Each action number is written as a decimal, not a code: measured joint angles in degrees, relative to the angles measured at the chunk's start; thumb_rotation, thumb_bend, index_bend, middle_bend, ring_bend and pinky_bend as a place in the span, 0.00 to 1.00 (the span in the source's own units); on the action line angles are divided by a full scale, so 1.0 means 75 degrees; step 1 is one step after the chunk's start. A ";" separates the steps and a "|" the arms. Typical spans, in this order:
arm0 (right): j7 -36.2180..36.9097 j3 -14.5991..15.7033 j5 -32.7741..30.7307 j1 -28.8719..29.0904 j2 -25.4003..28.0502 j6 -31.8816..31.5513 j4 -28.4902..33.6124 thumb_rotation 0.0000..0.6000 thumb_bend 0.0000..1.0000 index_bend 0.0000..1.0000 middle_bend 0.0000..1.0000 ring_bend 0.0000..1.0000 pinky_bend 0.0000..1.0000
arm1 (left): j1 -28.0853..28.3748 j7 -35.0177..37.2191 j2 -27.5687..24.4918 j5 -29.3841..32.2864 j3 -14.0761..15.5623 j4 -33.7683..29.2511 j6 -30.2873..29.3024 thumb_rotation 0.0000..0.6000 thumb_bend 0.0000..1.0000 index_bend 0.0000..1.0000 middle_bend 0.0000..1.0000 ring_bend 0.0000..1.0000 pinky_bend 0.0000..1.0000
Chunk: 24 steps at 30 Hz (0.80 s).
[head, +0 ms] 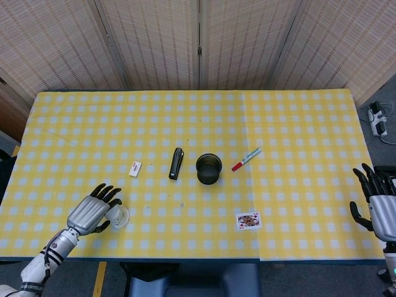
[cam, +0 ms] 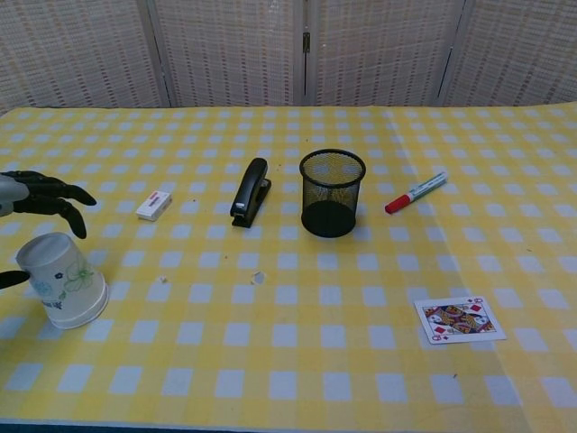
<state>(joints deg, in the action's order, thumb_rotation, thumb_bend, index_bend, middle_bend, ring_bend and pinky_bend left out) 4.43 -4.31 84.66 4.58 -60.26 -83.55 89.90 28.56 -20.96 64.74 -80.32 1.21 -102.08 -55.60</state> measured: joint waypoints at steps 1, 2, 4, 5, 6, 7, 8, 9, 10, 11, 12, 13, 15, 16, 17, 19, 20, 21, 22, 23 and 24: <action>0.0002 0.0000 0.0000 0.0002 -0.0001 0.0003 -0.0004 1.00 0.51 0.00 0.02 0.11 0.00 | 0.0004 -0.0005 0.0000 -0.0006 0.0003 -0.0005 -0.0013 1.00 0.40 0.32 0.12 0.09 0.04; 0.0005 -0.0002 -0.0002 0.0003 -0.0004 0.0003 -0.0009 1.00 0.51 0.00 0.02 0.11 0.00 | 0.0006 -0.0007 -0.0002 -0.0011 0.0005 -0.0008 -0.0022 1.00 0.40 0.32 0.13 0.09 0.05; 0.0012 -0.0004 -0.0006 0.0002 -0.0007 0.0003 -0.0014 1.00 0.51 0.00 0.02 0.11 0.00 | 0.0015 -0.0013 -0.0005 -0.0017 0.0009 -0.0015 -0.0033 1.00 0.41 0.33 0.13 0.09 0.05; 0.0017 -0.0005 -0.0006 0.0001 -0.0009 0.0001 -0.0020 1.00 0.51 0.00 0.02 0.11 0.00 | 0.0021 -0.0020 -0.0007 -0.0018 0.0011 -0.0018 -0.0035 1.00 0.41 0.33 0.13 0.09 0.05; 0.0018 -0.0005 -0.0006 0.0001 -0.0010 0.0000 -0.0022 1.00 0.51 0.00 0.02 0.11 0.00 | 0.0026 -0.0025 -0.0008 -0.0018 0.0011 -0.0019 -0.0037 1.00 0.41 0.34 0.13 0.10 0.05; 0.0020 -0.0005 -0.0006 0.0000 -0.0010 -0.0002 -0.0026 1.00 0.51 0.00 0.02 0.11 0.00 | 0.0035 -0.0032 -0.0003 -0.0019 0.0011 -0.0017 -0.0040 1.00 0.41 0.34 0.13 0.10 0.05; 0.0025 -0.0006 -0.0008 -0.0001 -0.0012 -0.0002 -0.0030 1.00 0.51 0.00 0.02 0.11 0.00 | 0.0040 -0.0036 0.0000 -0.0018 0.0011 -0.0015 -0.0041 1.00 0.41 0.34 0.14 0.10 0.05; 0.0027 -0.0007 -0.0009 -0.0002 -0.0014 -0.0004 -0.0032 1.00 0.51 0.00 0.02 0.11 0.00 | 0.0045 -0.0038 0.0003 -0.0019 0.0011 -0.0015 -0.0043 1.00 0.41 0.35 0.14 0.10 0.05; 0.0031 -0.0006 -0.0011 -0.0005 -0.0015 -0.0006 -0.0035 1.00 0.51 0.00 0.02 0.11 0.00 | 0.0051 -0.0040 0.0007 -0.0025 0.0012 -0.0015 -0.0050 1.00 0.41 0.35 0.14 0.10 0.05; 0.0037 -0.0005 -0.0013 -0.0007 -0.0018 -0.0005 -0.0040 1.00 0.51 0.00 0.02 0.11 0.00 | 0.0055 -0.0041 0.0012 -0.0030 0.0013 -0.0014 -0.0055 1.00 0.41 0.36 0.14 0.10 0.05; 0.0041 -0.0005 -0.0014 -0.0007 -0.0019 -0.0004 -0.0042 1.00 0.51 0.00 0.02 0.11 0.00 | 0.0060 -0.0043 0.0015 -0.0029 0.0014 -0.0013 -0.0057 1.00 0.41 0.36 0.14 0.10 0.05; 0.0043 -0.0005 -0.0015 -0.0007 -0.0020 -0.0002 -0.0044 1.00 0.51 0.00 0.02 0.11 0.00 | 0.0065 -0.0050 0.0017 -0.0026 0.0016 -0.0012 -0.0056 1.00 0.41 0.36 0.14 0.11 0.05; 0.0049 -0.0005 -0.0017 -0.0008 -0.0023 -0.0001 -0.0052 1.00 0.51 0.00 0.02 0.11 0.00 | 0.0074 -0.0064 0.0018 -0.0022 0.0019 -0.0013 -0.0056 1.00 0.41 0.37 0.15 0.11 0.05; 0.0050 -0.0006 -0.0018 -0.0007 -0.0024 0.0000 -0.0053 1.00 0.51 0.00 0.02 0.11 0.00 | 0.0076 -0.0070 0.0016 -0.0022 0.0019 -0.0019 -0.0065 1.00 0.41 0.37 0.15 0.11 0.06; 0.0052 -0.0006 -0.0020 -0.0006 -0.0026 0.0005 -0.0056 1.00 0.51 0.00 0.02 0.11 0.00 | 0.0078 -0.0076 0.0014 -0.0023 0.0018 -0.0026 -0.0075 1.00 0.41 0.37 0.15 0.11 0.06; 0.0056 -0.0007 -0.0019 -0.0003 -0.0028 0.0009 -0.0061 1.00 0.51 0.00 0.02 0.11 0.00 | 0.0078 -0.0098 0.0003 -0.0039 0.0020 -0.0048 -0.0107 1.00 0.41 0.38 0.15 0.11 0.06; 0.0057 -0.0009 -0.0019 0.0001 -0.0028 0.0012 -0.0061 1.00 0.51 0.00 0.02 0.11 0.00 | 0.0078 -0.0110 -0.0003 -0.0049 0.0021 -0.0059 -0.0121 1.00 0.41 0.38 0.16 0.12 0.06; 0.0057 -0.0010 -0.0019 0.0002 -0.0028 0.0013 -0.0061 1.00 0.51 0.00 0.02 0.11 0.00 | 0.0078 -0.0117 -0.0007 -0.0053 0.0022 -0.0065 -0.0129 1.00 0.41 0.38 0.16 0.12 0.06; 0.0058 -0.0010 -0.0019 0.0003 -0.0028 0.0014 -0.0063 1.00 0.51 0.00 0.02 0.11 0.00 | 0.0077 -0.0127 -0.0011 -0.0059 0.0023 -0.0073 -0.0139 1.00 0.41 0.38 0.16 0.12 0.06; 0.0060 -0.0011 -0.0019 0.0004 -0.0029 0.0016 -0.0065 1.00 0.51 0.00 0.02 0.11 0.00 | 0.0076 -0.0141 -0.0016 -0.0064 0.0025 -0.0080 -0.0149 1.00 0.41 0.38 0.16 0.12 0.06; 0.0063 -0.0012 -0.0018 0.0005 -0.0030 0.0016 -0.0067 1.00 0.51 0.00 0.02 0.11 0.00 | 0.0075 -0.0166 -0.0026 -0.0071 0.0025 -0.0094 -0.0164 1.00 0.41 0.38 0.16 0.12 0.06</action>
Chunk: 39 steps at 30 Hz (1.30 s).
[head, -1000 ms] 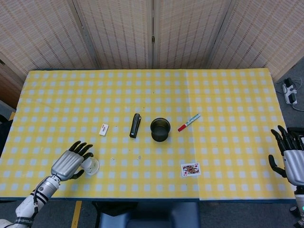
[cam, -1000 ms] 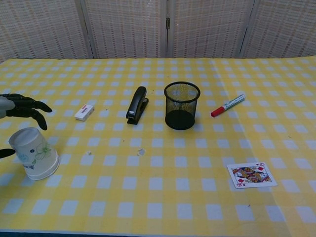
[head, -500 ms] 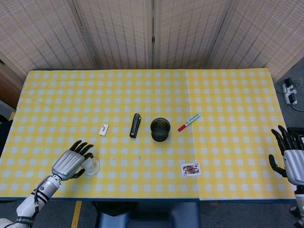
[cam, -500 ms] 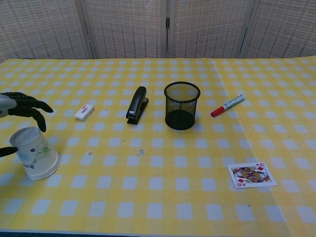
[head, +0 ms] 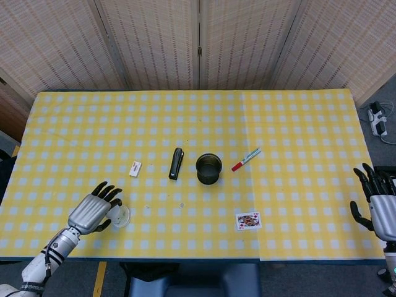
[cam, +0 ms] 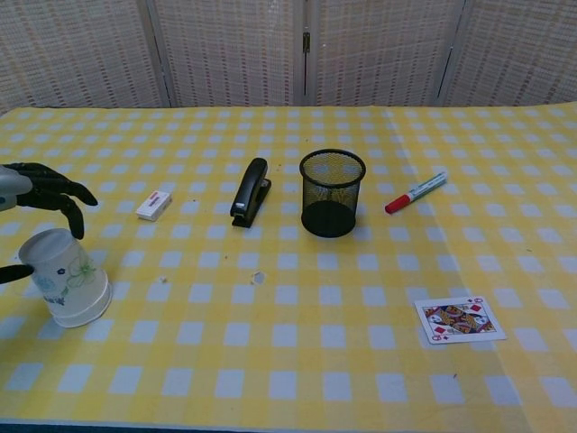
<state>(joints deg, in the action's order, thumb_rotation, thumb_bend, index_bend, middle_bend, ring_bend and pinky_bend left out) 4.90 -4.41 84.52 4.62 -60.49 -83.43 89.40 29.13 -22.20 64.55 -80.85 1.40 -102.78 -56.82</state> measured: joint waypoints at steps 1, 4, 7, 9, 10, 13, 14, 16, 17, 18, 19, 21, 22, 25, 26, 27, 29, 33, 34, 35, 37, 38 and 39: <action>0.0001 -0.0001 0.0004 0.0001 0.0000 -0.0003 -0.0002 1.00 0.51 0.00 0.02 0.11 0.00 | -0.0002 -0.0044 -0.0020 -0.0013 -0.0004 -0.0028 -0.0033 1.00 0.41 0.38 0.17 0.12 0.06; 0.0001 -0.0007 -0.0001 0.0001 0.0006 -0.0008 -0.0001 1.00 0.51 0.00 0.02 0.11 0.00 | -0.0016 -0.0145 -0.0128 -0.0058 -0.0041 -0.0185 -0.0193 1.00 0.41 0.38 0.18 0.14 0.06; 0.0007 -0.0017 0.0002 -0.0001 0.0013 -0.0026 0.0000 1.00 0.51 0.00 0.02 0.11 0.00 | -0.0027 -0.0240 -0.0289 -0.0113 -0.0110 -0.0375 -0.0375 1.00 0.41 0.38 0.20 0.16 0.06; 0.0014 -0.0020 0.0008 -0.0003 0.0021 -0.0039 0.0005 1.00 0.51 0.00 0.02 0.11 0.00 | -0.0025 -0.0291 -0.0391 -0.0131 -0.0168 -0.0484 -0.0461 1.00 0.41 0.38 0.23 0.18 0.06; 0.0015 -0.0021 0.0010 -0.0004 0.0023 -0.0043 0.0005 1.00 0.51 0.00 0.02 0.11 0.00 | -0.0021 -0.0316 -0.0454 -0.0140 -0.0205 -0.0551 -0.0501 1.00 0.41 0.38 0.24 0.19 0.06; 0.0027 -0.0023 0.0012 -0.0009 0.0026 -0.0054 0.0000 1.00 0.51 0.00 0.02 0.11 0.00 | -0.0004 -0.0327 -0.0639 -0.0154 -0.0293 -0.0750 -0.0578 1.00 0.41 0.38 0.26 0.21 0.06; 0.0030 -0.0023 0.0009 -0.0012 0.0026 -0.0056 -0.0002 1.00 0.51 0.00 0.02 0.11 0.00 | 0.0001 -0.0327 -0.0701 -0.0164 -0.0315 -0.0811 -0.0601 1.00 0.41 0.38 0.26 0.21 0.06; 0.0036 -0.0025 0.0011 -0.0013 0.0024 -0.0061 -0.0004 1.00 0.51 0.00 0.02 0.11 0.00 | 0.0005 -0.0329 -0.0843 -0.0186 -0.0347 -0.0955 -0.0642 1.00 0.41 0.38 0.26 0.21 0.06; 0.0040 -0.0027 0.0013 -0.0014 0.0024 -0.0066 -0.0003 1.00 0.51 0.00 0.02 0.11 0.00 | 0.0005 -0.0332 -0.0903 -0.0196 -0.0355 -0.1017 -0.0656 1.00 0.41 0.38 0.26 0.21 0.06; 0.0040 -0.0027 0.0015 -0.0014 0.0027 -0.0068 -0.0003 1.00 0.51 0.00 0.02 0.11 0.00 | 0.0002 -0.0335 -0.0963 -0.0206 -0.0361 -0.1080 -0.0672 1.00 0.41 0.38 0.26 0.22 0.06; 0.0039 -0.0027 0.0018 -0.0014 0.0029 -0.0070 0.0000 1.00 0.51 0.00 0.02 0.11 0.00 | -0.0005 -0.0337 -0.1040 -0.0223 -0.0366 -0.1160 -0.0698 1.00 0.41 0.38 0.26 0.22 0.06; 0.0031 -0.0027 0.0025 -0.0013 0.0036 -0.0073 0.0009 1.00 0.51 0.00 0.02 0.11 0.00 | -0.0033 -0.0329 -0.1145 -0.0258 -0.0371 -0.1257 -0.0767 1.00 0.41 0.38 0.26 0.22 0.06; 0.0026 -0.0029 0.0028 -0.0012 0.0040 -0.0076 0.0017 1.00 0.51 0.00 0.02 0.11 0.00 | -0.0062 -0.0323 -0.1209 -0.0283 -0.0374 -0.1303 -0.0828 1.00 0.41 0.38 0.26 0.22 0.06; 0.0014 -0.0032 0.0041 -0.0009 0.0049 -0.0087 0.0040 1.00 0.51 0.00 0.02 0.11 0.00 | -0.0161 -0.0321 -0.1355 -0.0319 -0.0374 -0.1383 -0.0995 1.00 0.41 0.38 0.26 0.22 0.06; 0.0012 -0.0032 0.0044 -0.0008 0.0050 -0.0087 0.0048 1.00 0.51 0.00 0.02 0.11 0.00 | -0.0199 -0.0323 -0.1403 -0.0315 -0.0370 -0.1400 -0.1035 1.00 0.41 0.38 0.26 0.21 0.06; 0.0009 -0.0032 0.0048 -0.0005 0.0049 -0.0085 0.0053 1.00 0.51 0.00 0.02 0.11 0.00 | -0.0238 -0.0322 -0.1443 -0.0304 -0.0364 -0.1411 -0.1069 1.00 0.41 0.38 0.26 0.21 0.07; 0.0003 -0.0030 0.0058 0.0003 0.0047 -0.0079 0.0060 1.00 0.51 0.00 0.02 0.11 0.00 | -0.0315 -0.0319 -0.1487 -0.0255 -0.0334 -0.1406 -0.1112 1.00 0.41 0.38 0.26 0.21 0.07; -0.0013 -0.0027 0.0077 0.0021 0.0041 -0.0061 0.0074 1.00 0.51 0.00 0.02 0.11 0.00 | -0.0443 -0.0444 -0.1477 -0.0128 -0.0242 -0.1262 -0.1139 1.00 0.41 0.38 0.26 0.21 0.06; -0.0019 -0.0026 0.0081 0.0026 0.0043 -0.0058 0.0080 1.00 0.51 0.00 0.02 0.11 0.00 | -0.0489 -0.0497 -0.1446 -0.0077 -0.0214 -0.1205 -0.1151 1.00 0.41 0.38 0.26 0.21 0.06; -0.0024 -0.0026 0.0088 0.0030 0.0045 -0.0056 0.0087 1.00 0.51 0.00 0.02 0.11 0.00 | -0.0521 -0.0533 -0.1420 -0.0037 -0.0194 -0.1164 -0.1157 1.00 0.41 0.38 0.26 0.21 0.06; -0.0036 -0.0028 0.0095 0.0034 0.0053 -0.0059 0.0107 1.00 0.51 0.00 0.02 0.11 0.00 | -0.0590 -0.0593 -0.1353 0.0050 -0.0148 -0.1066 -0.1171 1.00 0.41 0.39 0.26 0.21 0.06; -0.0054 -0.0029 0.0101 0.0033 0.0062 -0.0069 0.0125 1.00 0.51 0.00 0.02 0.11 0.00 | -0.0615 -0.0623 -0.1326 0.0082 -0.0127 -0.1022 -0.1177 1.00 0.41 0.39 0.26 0.21 0.06; -0.0066 -0.0030 0.0104 0.0032 0.0070 -0.0077 0.0140 1.00 0.51 0.00 0.02 0.11 0.00 | -0.0644 -0.0655 -0.1302 0.0117 -0.0103 -0.0978 -0.1181 1.00 0.41 0.39 0.26 0.21 0.06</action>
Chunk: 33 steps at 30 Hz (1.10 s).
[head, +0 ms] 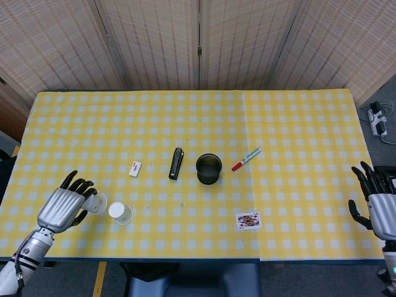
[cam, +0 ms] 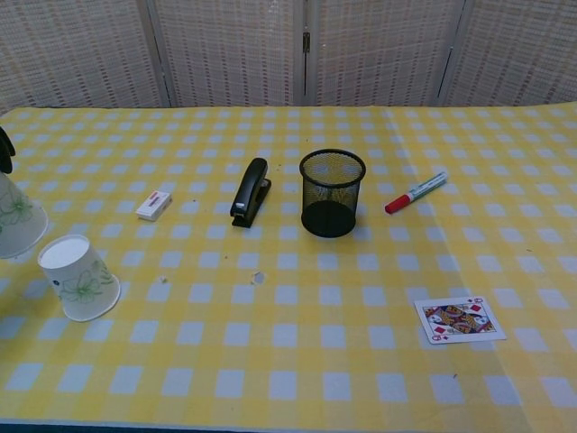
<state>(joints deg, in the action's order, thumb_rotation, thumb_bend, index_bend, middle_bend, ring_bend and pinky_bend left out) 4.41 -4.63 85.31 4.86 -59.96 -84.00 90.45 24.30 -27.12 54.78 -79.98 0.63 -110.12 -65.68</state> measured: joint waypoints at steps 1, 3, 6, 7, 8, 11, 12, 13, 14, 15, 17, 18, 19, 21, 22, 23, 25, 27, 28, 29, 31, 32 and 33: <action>-0.0011 -0.0001 0.0002 -0.0001 0.0008 -0.0006 0.0015 1.00 0.51 0.00 0.02 0.11 0.00 | -0.0040 -0.0034 0.0033 0.0048 0.0031 0.0048 -0.0003 1.00 0.41 0.39 0.26 0.21 0.06; -0.0043 -0.0004 0.0003 -0.0001 0.0022 -0.0013 0.0048 1.00 0.51 0.00 0.02 0.11 0.00 | -0.0087 -0.0052 0.0090 0.0087 0.0064 0.0117 -0.0006 1.00 0.41 0.39 0.26 0.21 0.06; -0.0073 -0.0004 0.0014 0.0017 0.0026 0.0004 0.0088 1.00 0.51 0.00 0.02 0.11 0.00 | -0.0130 -0.0126 0.0228 0.0127 0.0113 0.0267 0.0005 1.00 0.41 0.39 0.26 0.21 0.06; -0.0082 -0.0002 0.0019 0.0022 0.0026 0.0011 0.0095 1.00 0.51 0.00 0.02 0.11 0.00 | -0.0143 -0.0155 0.0305 0.0140 0.0132 0.0336 0.0019 1.00 0.41 0.39 0.26 0.21 0.06; -0.0097 0.0002 0.0023 0.0028 0.0026 0.0023 0.0106 1.00 0.51 0.00 0.02 0.11 0.00 | -0.0149 -0.0166 0.0372 0.0152 0.0147 0.0395 0.0039 1.00 0.41 0.39 0.26 0.21 0.06; -0.0123 0.0009 0.0025 0.0031 0.0035 0.0027 0.0134 1.00 0.51 0.00 0.02 0.11 0.00 | -0.0153 -0.0174 0.0604 0.0190 0.0202 0.0603 0.0175 1.00 0.41 0.39 0.26 0.21 0.07; -0.0132 0.0009 0.0026 0.0029 0.0038 0.0023 0.0143 1.00 0.51 0.00 0.02 0.11 0.00 | -0.0149 -0.0170 0.0669 0.0197 0.0213 0.0660 0.0217 1.00 0.41 0.39 0.26 0.21 0.07; -0.0141 0.0009 0.0026 0.0027 0.0041 0.0016 0.0152 1.00 0.51 0.00 0.02 0.11 0.00 | -0.0140 -0.0159 0.0755 0.0199 0.0223 0.0733 0.0261 1.00 0.41 0.39 0.26 0.21 0.07; -0.0151 0.0011 0.0027 0.0022 0.0045 0.0008 0.0165 1.00 0.51 0.00 0.02 0.11 0.00 | -0.0132 -0.0149 0.0819 0.0197 0.0226 0.0786 0.0284 1.00 0.41 0.39 0.26 0.21 0.07; -0.0158 0.0014 0.0027 0.0017 0.0049 0.0002 0.0174 1.00 0.51 0.00 0.02 0.11 0.00 | -0.0125 -0.0139 0.0883 0.0193 0.0227 0.0838 0.0302 1.00 0.41 0.39 0.26 0.21 0.07; -0.0173 0.0021 0.0020 0.0005 0.0058 -0.0004 0.0192 1.00 0.51 0.00 0.02 0.11 0.00 | -0.0111 -0.0118 0.1029 0.0177 0.0221 0.0946 0.0324 1.00 0.41 0.39 0.26 0.21 0.07; -0.0177 0.0024 0.0016 -0.0002 0.0061 -0.0009 0.0197 1.00 0.51 0.00 0.02 0.11 0.00 | -0.0104 -0.0110 0.1088 0.0170 0.0216 0.0994 0.0331 1.00 0.41 0.39 0.26 0.21 0.07; -0.0179 0.0026 0.0014 -0.0007 0.0062 -0.0016 0.0200 1.00 0.51 0.00 0.02 0.11 0.00 | -0.0093 -0.0107 0.1163 0.0163 0.0208 0.1061 0.0342 1.00 0.41 0.39 0.26 0.21 0.07; -0.0187 0.0027 0.0009 -0.0018 0.0064 -0.0032 0.0210 1.00 0.51 0.00 0.02 0.11 0.00 | -0.0076 -0.0117 0.1258 0.0159 0.0195 0.1154 0.0356 1.00 0.41 0.39 0.26 0.21 0.07; -0.0190 0.0028 0.0008 -0.0022 0.0065 -0.0036 0.0212 1.00 0.51 0.00 0.02 0.11 0.00 | -0.0066 -0.0133 0.1312 0.0162 0.0186 0.1207 0.0364 1.00 0.41 0.39 0.26 0.21 0.07; -0.0195 0.0031 0.0006 -0.0029 0.0066 -0.0041 0.0215 1.00 0.51 0.00 0.02 0.11 0.00 | -0.0061 -0.0146 0.1347 0.0167 0.0182 0.1241 0.0370 1.00 0.41 0.39 0.26 0.21 0.07; -0.0199 0.0035 0.0002 -0.0033 0.0067 -0.0041 0.0219 1.00 0.51 0.00 0.02 0.11 0.00 | -0.0060 -0.0154 0.1418 0.0175 0.0176 0.1305 0.0368 1.00 0.40 0.39 0.26 0.21 0.07; -0.0205 0.0037 -0.0002 -0.0032 0.0067 -0.0033 0.0222 1.00 0.51 0.00 0.02 0.11 0.00 | -0.0064 -0.0162 0.1457 0.0168 0.0174 0.1349 0.0351 1.00 0.40 0.39 0.26 0.21 0.07; -0.0206 0.0038 -0.0004 -0.0034 0.0068 -0.0033 0.0224 1.00 0.51 0.00 0.02 0.11 0.00 | -0.0066 -0.0175 0.1479 0.0163 0.0174 0.1376 0.0340 1.00 0.40 0.39 0.26 0.21 0.07; -0.0207 0.0038 -0.0005 -0.0033 0.0068 -0.0030 0.0224 1.00 0.51 0.00 0.02 0.11 0.00 | -0.0069 -0.0188 0.1495 0.0162 0.0175 0.1395 0.0334 1.00 0.40 0.39 0.26 0.21 0.07; -0.0209 0.0039 0.0001 -0.0030 0.0068 -0.0029 0.0225 1.00 0.51 0.00 0.02 0.11 0.00 | -0.0077 -0.0194 0.1518 0.0157 0.0181 0.1406 0.0322 1.00 0.40 0.39 0.26 0.21 0.07; -0.0211 0.0041 0.0006 -0.0030 0.0068 -0.0029 0.0224 1.00 0.51 0.00 0.02 0.11 0.00 | -0.0079 -0.0193 0.1528 0.0153 0.0180 0.1413 0.0315 1.00 0.40 0.39 0.26 0.20 0.07; -0.0212 0.0041 0.0006 -0.0030 0.0067 -0.0030 0.0223 1.00 0.51 0.00 0.02 0.11 0.00 | -0.0081 -0.0200 0.1544 0.0147 0.0180 0.1431 0.0306 1.00 0.40 0.39 0.26 0.20 0.07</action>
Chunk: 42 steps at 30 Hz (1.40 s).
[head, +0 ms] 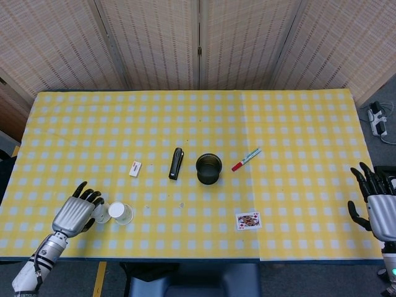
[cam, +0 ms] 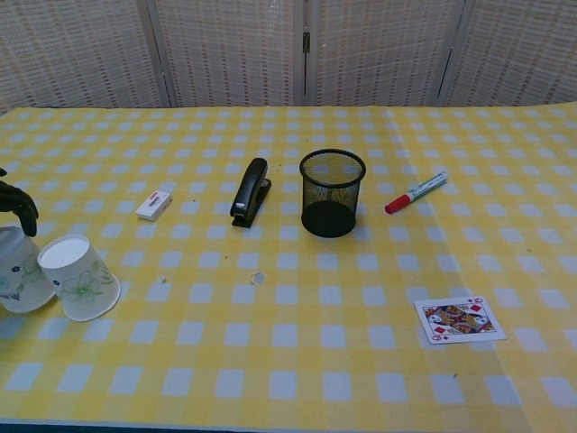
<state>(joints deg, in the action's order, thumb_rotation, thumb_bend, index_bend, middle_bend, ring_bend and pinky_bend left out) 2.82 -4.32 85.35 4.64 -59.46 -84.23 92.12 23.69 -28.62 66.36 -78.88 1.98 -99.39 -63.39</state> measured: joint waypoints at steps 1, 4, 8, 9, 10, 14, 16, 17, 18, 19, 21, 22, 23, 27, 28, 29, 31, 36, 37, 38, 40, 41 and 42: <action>0.0002 0.0000 0.0001 0.0000 -0.0001 -0.0001 0.0001 1.00 0.51 0.00 0.02 0.11 0.00 | -0.0003 -0.0020 0.0027 -0.0005 0.0000 0.0026 -0.0011 1.00 0.40 0.39 0.26 0.20 0.07; 0.0006 0.0002 -0.0001 -0.0007 0.0001 -0.0009 0.0002 1.00 0.51 0.00 0.02 0.11 0.00 | -0.0003 -0.0042 0.0064 0.0002 0.0010 0.0036 0.0002 1.00 0.40 0.38 0.26 0.20 0.07; 0.0008 0.0005 -0.0005 -0.0027 0.0008 -0.0032 0.0007 1.00 0.51 0.00 0.02 0.11 0.00 | -0.0009 -0.0096 0.0108 0.0004 0.0024 0.0047 -0.0002 1.00 0.40 0.33 0.26 0.19 0.07; 0.0007 0.0008 -0.0006 -0.0030 0.0010 -0.0032 0.0010 1.00 0.51 0.00 0.02 0.11 0.00 | -0.0014 -0.0098 0.0117 0.0005 0.0028 0.0045 -0.0006 1.00 0.40 0.32 0.26 0.18 0.07; 0.0006 0.0009 -0.0007 -0.0034 0.0012 -0.0034 0.0013 1.00 0.51 0.00 0.02 0.11 0.00 | -0.0018 -0.0101 0.0119 0.0009 0.0033 0.0039 -0.0008 1.00 0.40 0.31 0.25 0.18 0.06; 0.0004 0.0010 -0.0002 -0.0042 0.0011 -0.0051 0.0019 1.00 0.51 0.00 0.02 0.11 0.00 | -0.0032 -0.0129 0.0122 0.0007 0.0036 0.0004 -0.0044 1.00 0.40 0.24 0.22 0.16 0.06; 0.0005 0.0011 0.0003 -0.0046 0.0009 -0.0057 0.0017 1.00 0.51 0.00 0.02 0.11 0.00 | -0.0047 -0.0121 0.0126 -0.0011 0.0033 -0.0009 -0.0085 1.00 0.40 0.20 0.21 0.15 0.06; 0.0007 0.0009 -0.0001 -0.0047 0.0008 -0.0058 0.0014 1.00 0.51 0.00 0.02 0.11 0.00 | -0.0053 -0.0120 0.0122 -0.0016 0.0031 -0.0017 -0.0101 1.00 0.40 0.18 0.20 0.15 0.06; 0.0009 0.0008 -0.0002 -0.0048 0.0009 -0.0059 0.0014 1.00 0.51 0.00 0.02 0.11 0.00 | -0.0059 -0.0118 0.0110 -0.0018 0.0029 -0.0032 -0.0113 1.00 0.40 0.17 0.20 0.15 0.06; 0.0011 0.0008 -0.0006 -0.0051 0.0012 -0.0060 0.0015 1.00 0.51 0.00 0.02 0.11 0.00 | -0.0068 -0.0099 0.0083 -0.0016 0.0019 -0.0069 -0.0139 1.00 0.40 0.16 0.19 0.15 0.06; 0.0020 0.0006 -0.0014 -0.0057 0.0020 -0.0065 0.0013 1.00 0.51 0.00 0.02 0.11 0.00 | -0.0087 -0.0014 0.0032 -0.0011 -0.0011 -0.0134 -0.0197 1.00 0.40 0.16 0.19 0.15 0.06; 0.0026 0.0005 -0.0020 -0.0059 0.0025 -0.0063 0.0013 1.00 0.51 0.00 0.02 0.11 0.00 | -0.0102 0.0075 -0.0010 -0.0005 -0.0039 -0.0176 -0.0242 1.00 0.40 0.16 0.19 0.15 0.06; 0.0035 0.0006 -0.0030 -0.0059 0.0032 -0.0049 0.0013 1.00 0.51 0.00 0.02 0.11 0.00 | -0.0115 0.0164 -0.0048 0.0003 -0.0069 -0.0207 -0.0283 1.00 0.40 0.16 0.19 0.15 0.06; 0.0106 0.0013 -0.0083 -0.0047 0.0046 0.0045 0.0003 1.00 0.51 0.00 0.02 0.11 0.00 | -0.0210 0.0686 -0.0212 0.0049 -0.0280 -0.0275 -0.0612 1.00 0.40 0.17 0.19 0.15 0.07; 0.0135 0.0016 -0.0097 -0.0040 0.0047 0.0080 -0.0002 1.00 0.51 0.00 0.02 0.11 0.00 | -0.0258 0.0819 -0.0236 0.0061 -0.0365 -0.0252 -0.0790 1.00 0.40 0.17 0.19 0.15 0.07; 0.0175 0.0022 -0.0112 -0.0029 0.0046 0.0132 -0.0012 1.00 0.51 0.00 0.02 0.11 0.00 | -0.0299 0.0916 -0.0248 0.0069 -0.0430 -0.0221 -0.0938 1.00 0.40 0.18 0.19 0.15 0.07; 0.0233 0.0032 -0.0128 -0.0007 0.0039 0.0204 -0.0034 1.00 0.51 0.00 0.02 0.11 0.00 | -0.0418 0.1145 -0.0253 0.0101 -0.0582 -0.0106 -0.1306 1.00 0.40 0.18 0.19 0.15 0.07; 0.0430 0.0058 -0.0151 0.0057 0.0000 0.0378 -0.0098 1.00 0.51 0.00 0.03 0.11 0.01 | -0.0833 0.1603 -0.0163 0.0219 -0.0813 0.0315 -0.2065 1.00 0.40 0.19 0.19 0.15 0.06; 0.0464 0.0057 -0.0151 0.0067 -0.0009 0.0390 -0.0115 1.00 0.51 0.00 0.03 0.11 0.01 | -0.0937 0.1720 -0.0140 0.0242 -0.0831 0.0407 -0.2158 1.00 0.40 0.19 0.19 0.15 0.06; 0.0501 0.0055 -0.0150 0.0080 -0.0024 0.0404 -0.0141 1.00 0.51 0.00 0.03 0.11 0.01 | -0.0999 0.1791 -0.0121 0.0258 -0.0841 0.0454 -0.2216 1.00 0.40 0.20 0.19 0.15 0.06; 0.0537 0.0053 -0.0146 0.0096 -0.0045 0.0424 -0.0166 1.00 0.51 0.00 0.03 0.11 0.01 | -0.1115 0.1895 -0.0073 0.0277 -0.0844 0.0567 -0.2360 1.00 0.40 0.20 0.19 0.15 0.06; 0.0551 0.0055 -0.0139 0.0101 -0.0050 0.0430 -0.0168 1.00 0.51 0.00 0.03 0.11 0.01 | -0.1182 0.1920 -0.0049 0.0274 -0.0831 0.0616 -0.2426 1.00 0.40 0.20 0.19 0.15 0.06; 0.0572 0.0058 -0.0130 0.0105 -0.0054 0.0436 -0.0167 1.00 0.51 0.01 0.03 0.11 0.01 | -0.1253 0.1938 -0.0030 0.0265 -0.0809 0.0653 -0.2494 1.00 0.40 0.20 0.19 0.15 0.06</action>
